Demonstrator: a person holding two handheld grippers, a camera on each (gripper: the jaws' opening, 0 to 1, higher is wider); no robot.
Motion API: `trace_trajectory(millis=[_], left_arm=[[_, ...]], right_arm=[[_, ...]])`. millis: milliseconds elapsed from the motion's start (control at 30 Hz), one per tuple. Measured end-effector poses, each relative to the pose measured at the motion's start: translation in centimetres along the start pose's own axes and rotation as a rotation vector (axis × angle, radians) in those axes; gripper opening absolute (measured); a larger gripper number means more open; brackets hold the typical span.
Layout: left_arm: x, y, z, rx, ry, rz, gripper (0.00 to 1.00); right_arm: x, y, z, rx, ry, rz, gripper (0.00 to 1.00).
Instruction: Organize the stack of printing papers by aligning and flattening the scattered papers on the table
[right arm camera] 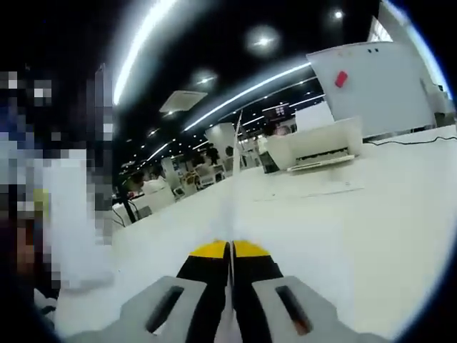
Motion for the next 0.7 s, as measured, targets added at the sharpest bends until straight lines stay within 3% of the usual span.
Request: trace_trajectory(millis=[267, 433, 700], left_arm=[[-0.3, 0.1, 0.1, -0.004, -0.002, 0.004, 0.06], [-0.5, 0.1, 0.0, -0.004, -0.004, 0.007, 0.06], [-0.7, -0.1, 0.0, 0.001, -0.009, 0.011, 0.06]], right_arm=[[1.0, 1.5, 0.9, 0.007, 0.047, -0.072, 0.0], [1.1, 1.8, 1.0, 0.035, 0.059, -0.077, 0.0], [1.9, 4.7, 1.3, 0.061, 0.088, -0.14, 0.0]])
Point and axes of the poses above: the point that each gripper's makers call its tool centre point, and the gripper's own axes: x roughly backward along the fingers, z roughly to its left, y roughly out of its top, the point moved 10 cm from there along x, roughly backward along the fingers, and after that the axes turned 2 degrees about x, right-handed, at the moved point
